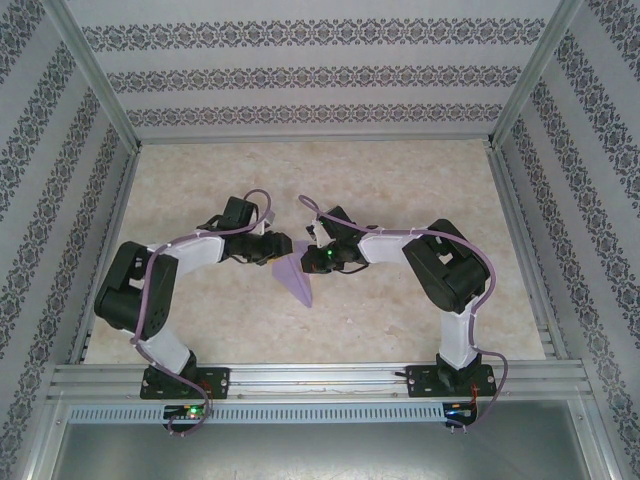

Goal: Fold a paper plane with a square sheet of paper (fold left side to right side)
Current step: Fourth fold the wing at the center of the table.

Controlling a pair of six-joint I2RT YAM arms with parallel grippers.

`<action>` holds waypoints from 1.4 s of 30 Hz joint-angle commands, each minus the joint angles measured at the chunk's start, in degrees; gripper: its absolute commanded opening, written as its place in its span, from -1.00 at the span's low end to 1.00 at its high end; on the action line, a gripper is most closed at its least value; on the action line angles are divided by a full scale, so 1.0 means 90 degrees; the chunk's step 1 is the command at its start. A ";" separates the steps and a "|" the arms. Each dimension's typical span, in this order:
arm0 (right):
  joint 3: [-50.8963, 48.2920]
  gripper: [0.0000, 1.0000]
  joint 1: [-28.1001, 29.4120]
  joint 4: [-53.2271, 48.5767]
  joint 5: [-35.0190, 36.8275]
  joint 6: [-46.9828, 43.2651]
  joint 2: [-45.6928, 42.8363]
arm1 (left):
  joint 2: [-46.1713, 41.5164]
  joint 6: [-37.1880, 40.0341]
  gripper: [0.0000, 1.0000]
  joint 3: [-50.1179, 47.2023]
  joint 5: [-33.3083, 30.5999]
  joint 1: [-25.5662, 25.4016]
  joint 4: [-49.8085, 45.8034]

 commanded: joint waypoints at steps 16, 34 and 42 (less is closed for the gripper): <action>-0.0154 -0.81 0.0103 -0.0571 0.0345 0.0030 0.0451 | 0.0764 -0.0361 -0.48 0.0215 0.0967 -0.0243 0.0564; -0.0092 -0.83 0.0095 -0.0665 0.0360 -0.0016 0.0490 | 0.1126 -0.0284 -0.62 0.0355 0.0801 -0.0270 0.0505; -0.0088 -0.84 0.0094 -0.0710 0.0370 -0.0038 0.0480 | 0.1313 -0.0049 -0.69 0.0351 0.0435 -0.0265 0.0193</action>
